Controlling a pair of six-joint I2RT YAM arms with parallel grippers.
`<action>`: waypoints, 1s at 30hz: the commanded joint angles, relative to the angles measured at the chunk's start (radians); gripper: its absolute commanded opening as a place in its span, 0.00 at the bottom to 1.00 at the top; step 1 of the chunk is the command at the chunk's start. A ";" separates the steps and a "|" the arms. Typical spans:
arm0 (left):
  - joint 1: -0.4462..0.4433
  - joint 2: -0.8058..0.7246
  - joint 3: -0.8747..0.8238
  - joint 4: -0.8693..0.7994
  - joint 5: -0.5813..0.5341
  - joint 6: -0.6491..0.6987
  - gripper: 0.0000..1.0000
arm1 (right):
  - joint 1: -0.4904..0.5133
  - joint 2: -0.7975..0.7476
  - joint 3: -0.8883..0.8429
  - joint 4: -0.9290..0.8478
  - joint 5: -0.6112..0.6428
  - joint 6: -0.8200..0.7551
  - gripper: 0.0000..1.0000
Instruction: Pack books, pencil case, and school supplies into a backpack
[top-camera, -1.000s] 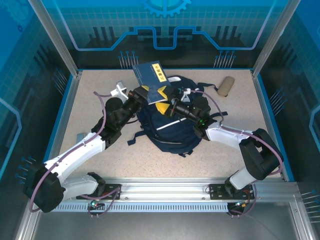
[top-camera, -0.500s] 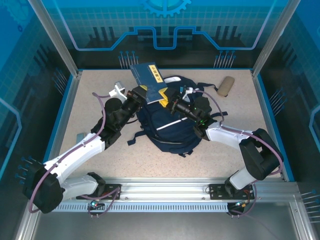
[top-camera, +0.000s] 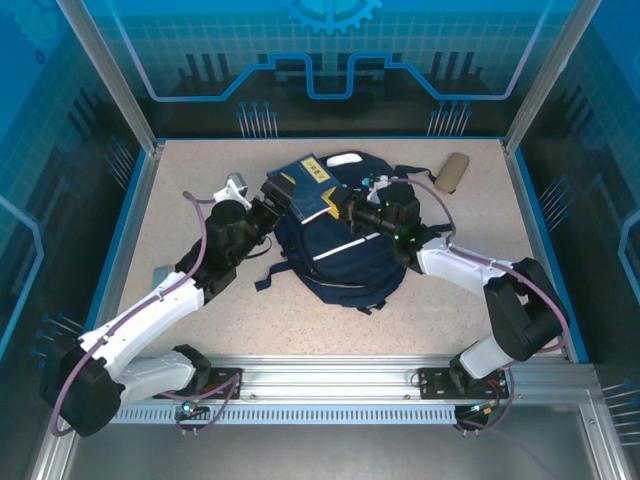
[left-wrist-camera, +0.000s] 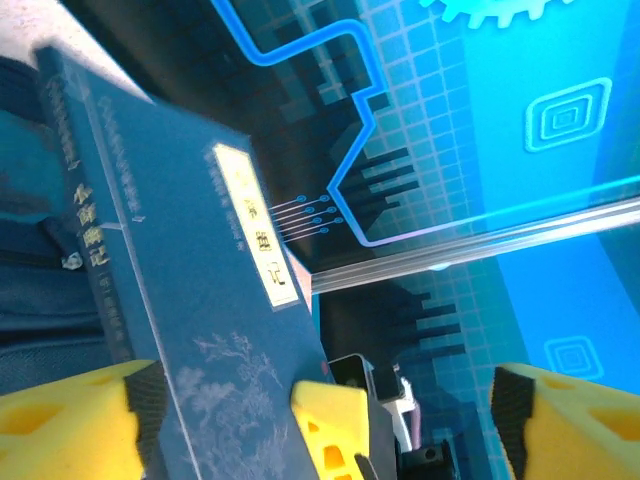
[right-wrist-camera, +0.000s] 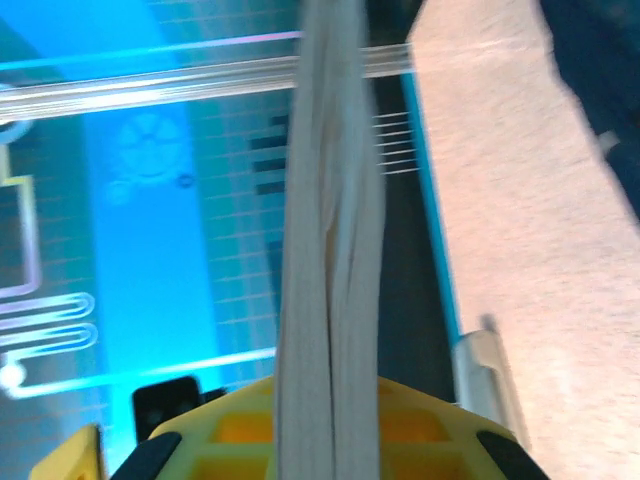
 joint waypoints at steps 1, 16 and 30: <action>0.002 -0.028 0.009 -0.149 0.053 0.148 0.94 | -0.036 -0.105 0.088 -0.345 -0.026 -0.291 0.02; -0.055 0.063 0.112 -0.471 0.174 0.588 0.99 | -0.337 -0.559 0.001 -0.955 0.142 -0.820 0.04; -0.294 0.453 0.493 -0.745 -0.012 0.828 0.95 | -0.579 -0.642 0.002 -1.158 0.021 -0.900 0.06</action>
